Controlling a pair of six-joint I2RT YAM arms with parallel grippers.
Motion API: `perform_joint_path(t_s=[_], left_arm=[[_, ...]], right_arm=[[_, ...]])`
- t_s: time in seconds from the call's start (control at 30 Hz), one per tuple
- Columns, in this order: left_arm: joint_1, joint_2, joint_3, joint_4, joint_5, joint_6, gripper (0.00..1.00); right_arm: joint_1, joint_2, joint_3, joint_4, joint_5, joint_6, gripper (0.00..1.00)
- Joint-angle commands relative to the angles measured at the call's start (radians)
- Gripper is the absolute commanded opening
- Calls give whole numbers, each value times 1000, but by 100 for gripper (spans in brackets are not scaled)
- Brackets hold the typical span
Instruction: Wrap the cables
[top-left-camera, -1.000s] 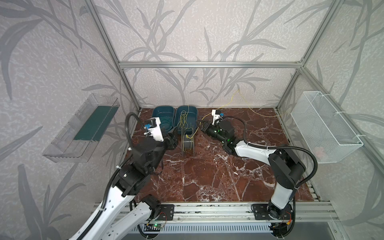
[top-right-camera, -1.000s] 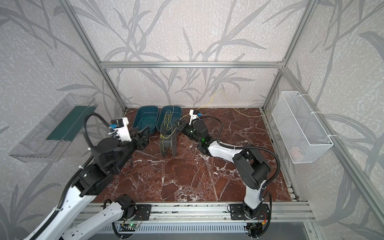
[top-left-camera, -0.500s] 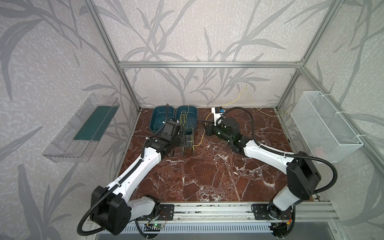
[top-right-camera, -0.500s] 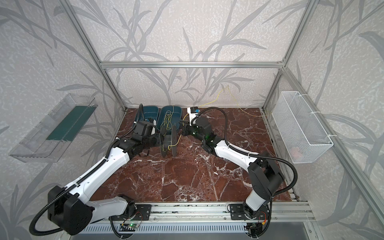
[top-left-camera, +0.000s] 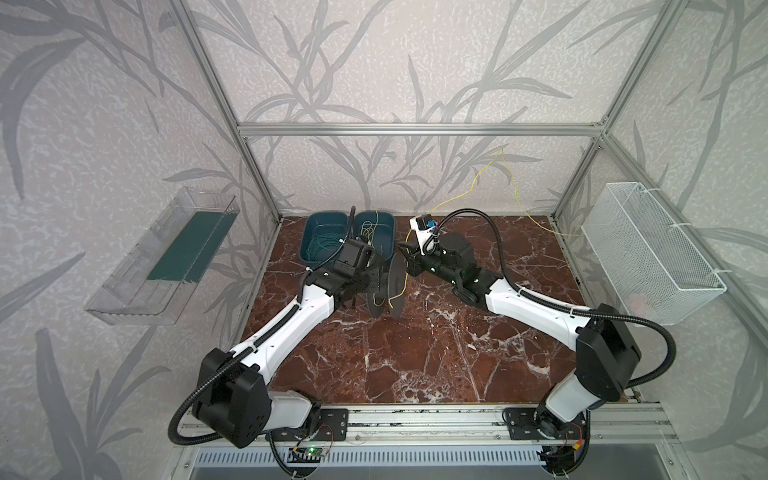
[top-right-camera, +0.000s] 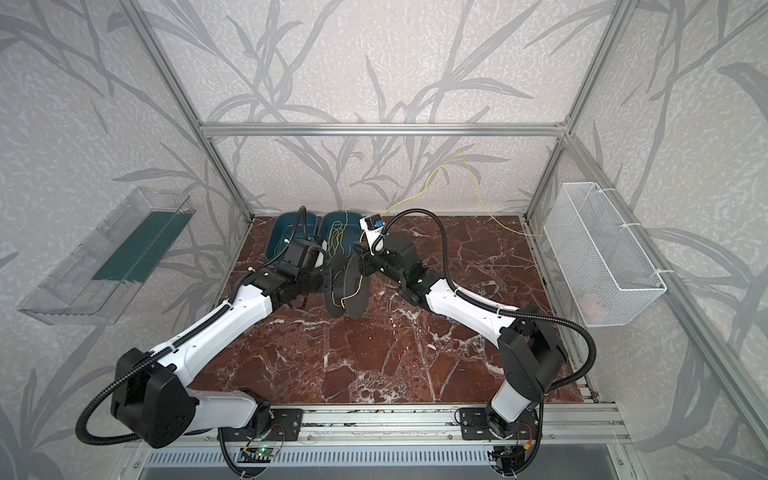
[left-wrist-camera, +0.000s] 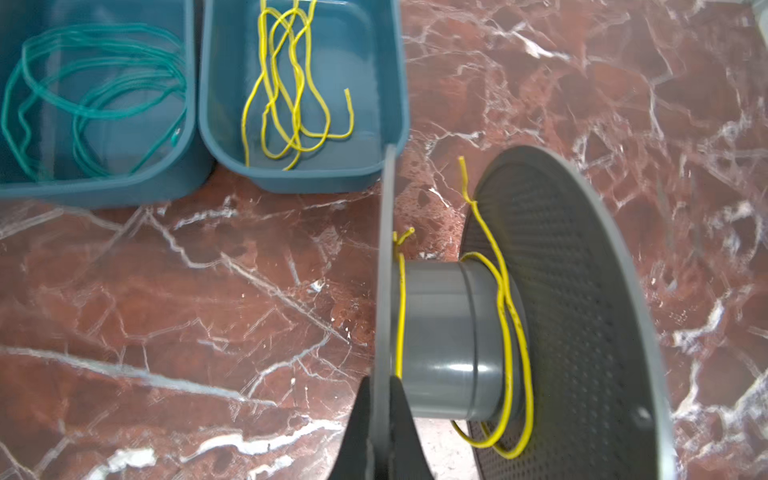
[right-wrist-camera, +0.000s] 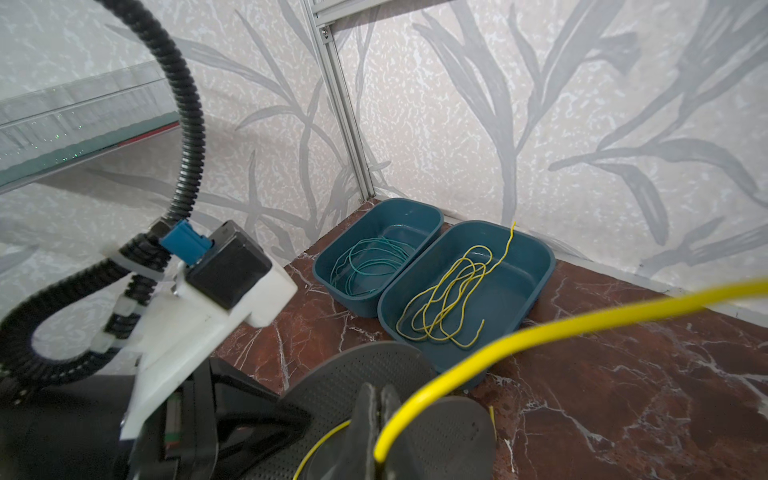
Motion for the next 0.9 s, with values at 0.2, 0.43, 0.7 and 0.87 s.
perform_joint_path(t_s=[0.2, 0.43, 0.7, 0.87], left_arm=[[-169, 27, 119, -137, -202, 101, 0], [-266, 16, 147, -237, -251, 115, 0], [-271, -19, 69, -186, -169, 94, 5], [-271, -49, 32, -140, -124, 92, 11]], right_arm=[[15, -21, 53, -31, 39, -74, 0], [18, -25, 44, -31, 102, -124, 0], [23, 1, 6, 5, 166, -180, 0], [36, 44, -7, 48, 192, -145, 0]])
